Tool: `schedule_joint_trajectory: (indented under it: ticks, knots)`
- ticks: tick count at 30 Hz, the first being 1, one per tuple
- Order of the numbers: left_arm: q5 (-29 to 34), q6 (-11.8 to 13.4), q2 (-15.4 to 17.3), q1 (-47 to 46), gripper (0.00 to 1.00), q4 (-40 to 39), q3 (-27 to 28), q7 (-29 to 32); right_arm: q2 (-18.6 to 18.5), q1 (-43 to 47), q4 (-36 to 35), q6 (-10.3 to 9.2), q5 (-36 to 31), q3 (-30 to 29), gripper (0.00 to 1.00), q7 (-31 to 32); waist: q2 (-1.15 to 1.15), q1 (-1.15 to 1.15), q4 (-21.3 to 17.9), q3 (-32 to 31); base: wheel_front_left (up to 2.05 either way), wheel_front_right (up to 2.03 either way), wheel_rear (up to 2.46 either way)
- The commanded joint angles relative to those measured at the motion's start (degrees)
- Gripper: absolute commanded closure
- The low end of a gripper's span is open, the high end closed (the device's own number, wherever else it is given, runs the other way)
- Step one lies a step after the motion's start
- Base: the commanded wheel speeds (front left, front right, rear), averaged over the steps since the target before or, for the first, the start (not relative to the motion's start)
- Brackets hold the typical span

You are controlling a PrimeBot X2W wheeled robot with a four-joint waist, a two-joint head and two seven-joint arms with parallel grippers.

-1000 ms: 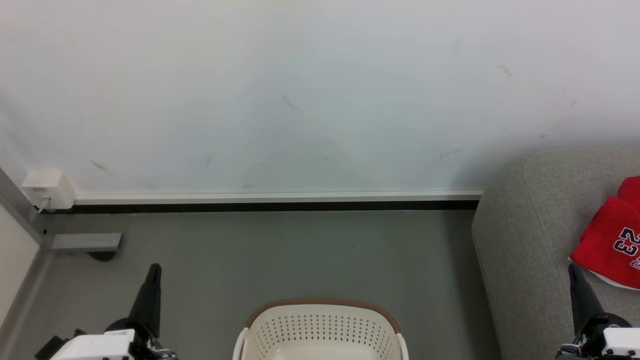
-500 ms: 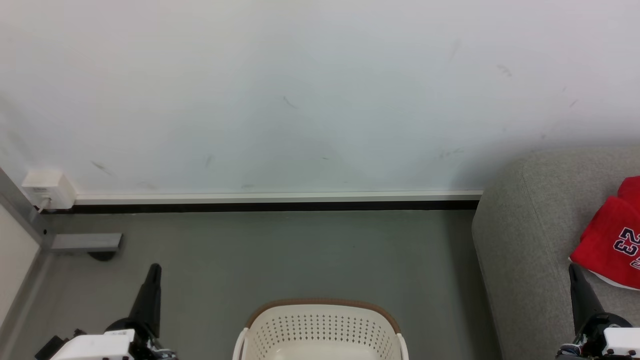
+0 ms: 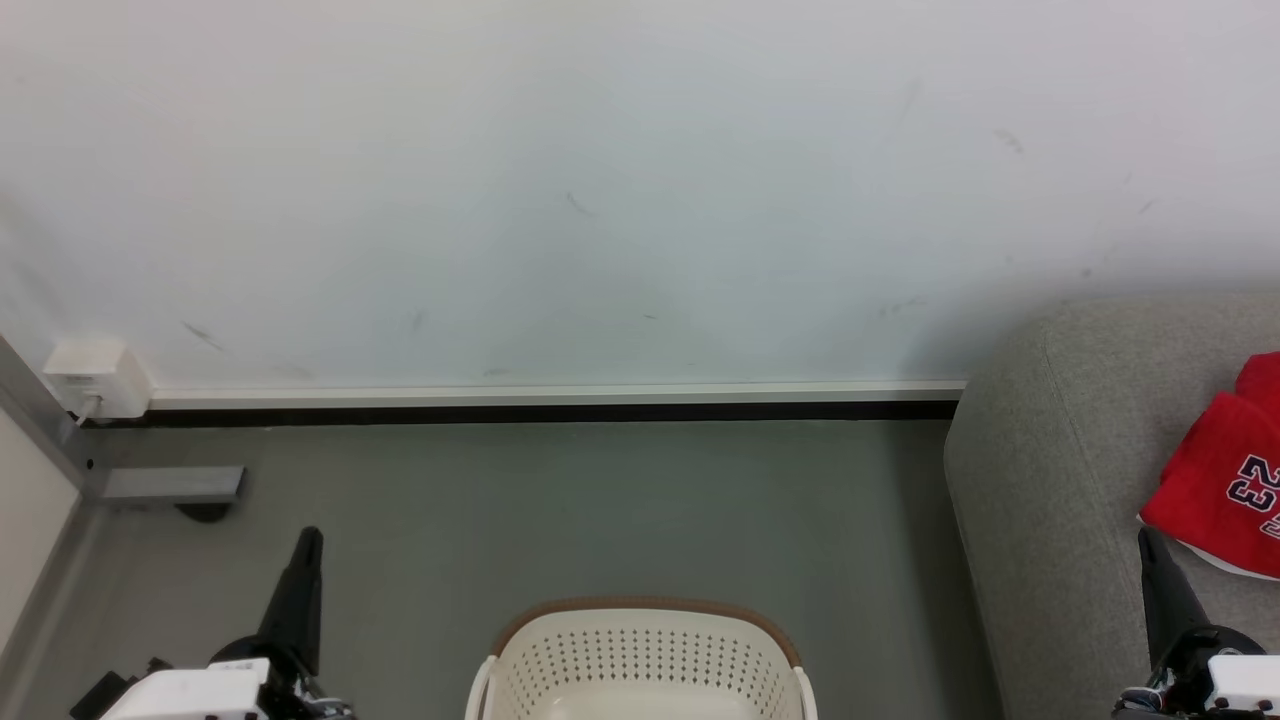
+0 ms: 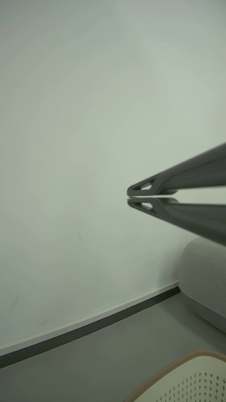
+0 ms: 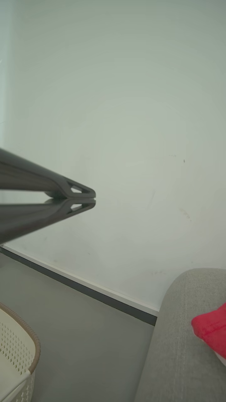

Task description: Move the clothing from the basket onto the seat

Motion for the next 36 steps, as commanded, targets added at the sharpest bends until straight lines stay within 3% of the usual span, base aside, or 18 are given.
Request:
schedule_joint_trajectory:
  ticks: [1,36]
  knots:
    - [-0.66,-0.35,0.10,-0.37,1.00,-0.11,0.05,0.32,0.01,-0.49,0.09,0.01,-0.22,-0.12,1.00,0.27,0.00,0.00,0.00,0.00,0.00,0.00,0.00]
    - [-0.66,-0.36,0.10,-0.36,1.00,-0.08,0.07,0.32,0.25,-0.48,0.11,0.02,-0.64,-0.45,1.00,0.49,0.00,0.00,0.00,0.00,0.00,0.00,0.00]
